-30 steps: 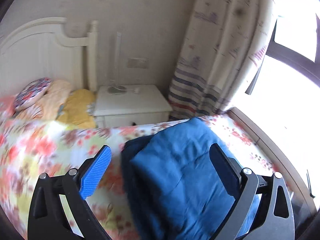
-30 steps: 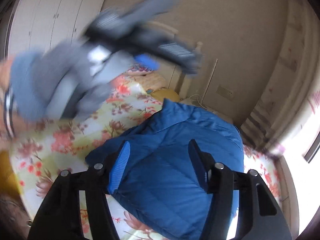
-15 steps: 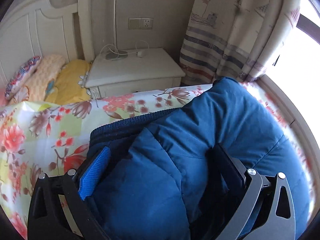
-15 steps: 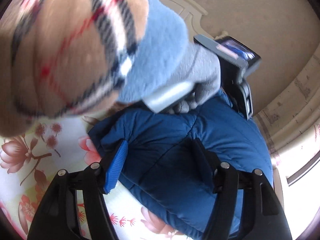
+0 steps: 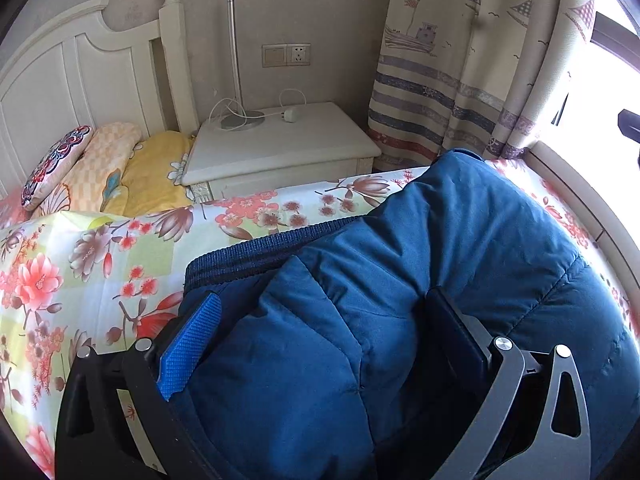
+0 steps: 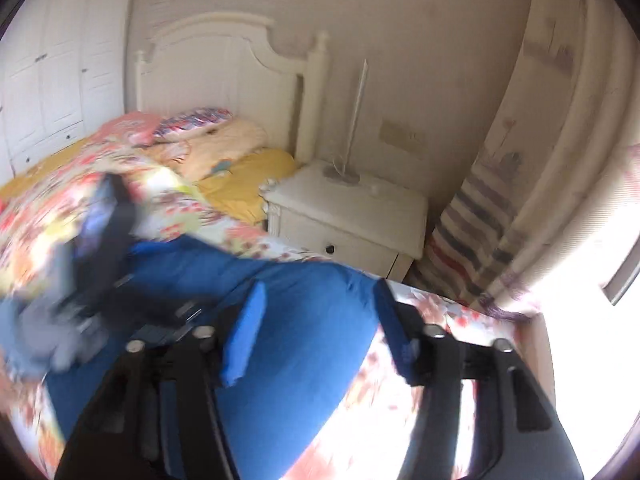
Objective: Fold large clothes
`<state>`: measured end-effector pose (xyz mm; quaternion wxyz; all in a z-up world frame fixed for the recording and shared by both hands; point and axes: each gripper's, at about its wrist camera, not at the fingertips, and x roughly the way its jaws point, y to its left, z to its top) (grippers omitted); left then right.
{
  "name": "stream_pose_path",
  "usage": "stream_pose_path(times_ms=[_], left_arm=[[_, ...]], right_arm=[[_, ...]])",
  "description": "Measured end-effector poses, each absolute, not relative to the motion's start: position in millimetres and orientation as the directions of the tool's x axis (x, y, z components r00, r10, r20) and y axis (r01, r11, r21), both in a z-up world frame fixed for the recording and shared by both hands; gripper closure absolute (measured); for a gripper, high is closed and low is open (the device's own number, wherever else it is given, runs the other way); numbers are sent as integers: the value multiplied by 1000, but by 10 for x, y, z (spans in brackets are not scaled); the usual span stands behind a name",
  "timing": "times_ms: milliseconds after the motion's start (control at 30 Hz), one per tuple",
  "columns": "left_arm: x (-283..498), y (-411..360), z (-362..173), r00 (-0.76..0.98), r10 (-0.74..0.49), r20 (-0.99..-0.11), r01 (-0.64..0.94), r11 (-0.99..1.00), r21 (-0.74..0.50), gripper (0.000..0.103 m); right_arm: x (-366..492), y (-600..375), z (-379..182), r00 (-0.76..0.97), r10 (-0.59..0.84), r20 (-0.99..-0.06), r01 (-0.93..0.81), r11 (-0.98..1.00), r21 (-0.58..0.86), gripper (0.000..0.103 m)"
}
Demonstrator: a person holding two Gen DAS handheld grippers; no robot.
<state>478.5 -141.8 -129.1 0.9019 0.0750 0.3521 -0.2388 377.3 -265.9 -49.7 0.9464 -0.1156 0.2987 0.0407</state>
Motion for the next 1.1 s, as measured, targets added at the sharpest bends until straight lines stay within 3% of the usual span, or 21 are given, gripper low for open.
stream_pose_path(times_ms=[133,200,567,733,833,967,1000,1100], left_arm=[[4779,-1418,-1288,640,-377,-669,483,875,-31,4],[4784,-1410,-1293,651,-360,-668,468,884,-20,4],[4835,-1385,-1342,636,-362,-682,467,884,-33,4],[4828,-1358,-1338,629,-368,-685,471,881,-41,4],[4851,-1299,-1341,625,-384,-680,468,881,-68,4],[4884,-1191,-1297,593,-439,-675,474,868,-147,6],[4848,-1124,-1236,607,-441,-661,456,875,-164,13],[4471,-800,-875,730,-407,-550,389,908,-156,13]], right_arm=[[4735,-2796,-908,662,53,-748,-211,970,-118,55],[5114,-2775,-1342,536,47,-843,-240,966,-99,40],[5112,-2882,-1533,611,54,-790,-152,987,-50,38],[4958,-2862,-1328,632,-57,-773,-56,991,-118,28],[4395,-2935,-1001,714,-62,-697,25,998,-63,28],[3533,-2753,-920,744,-14,-668,-68,993,-97,28],[3391,-2715,-917,743,-6,-670,-88,990,-107,28],[2909,-2600,-895,758,43,-651,-157,981,-118,26]])
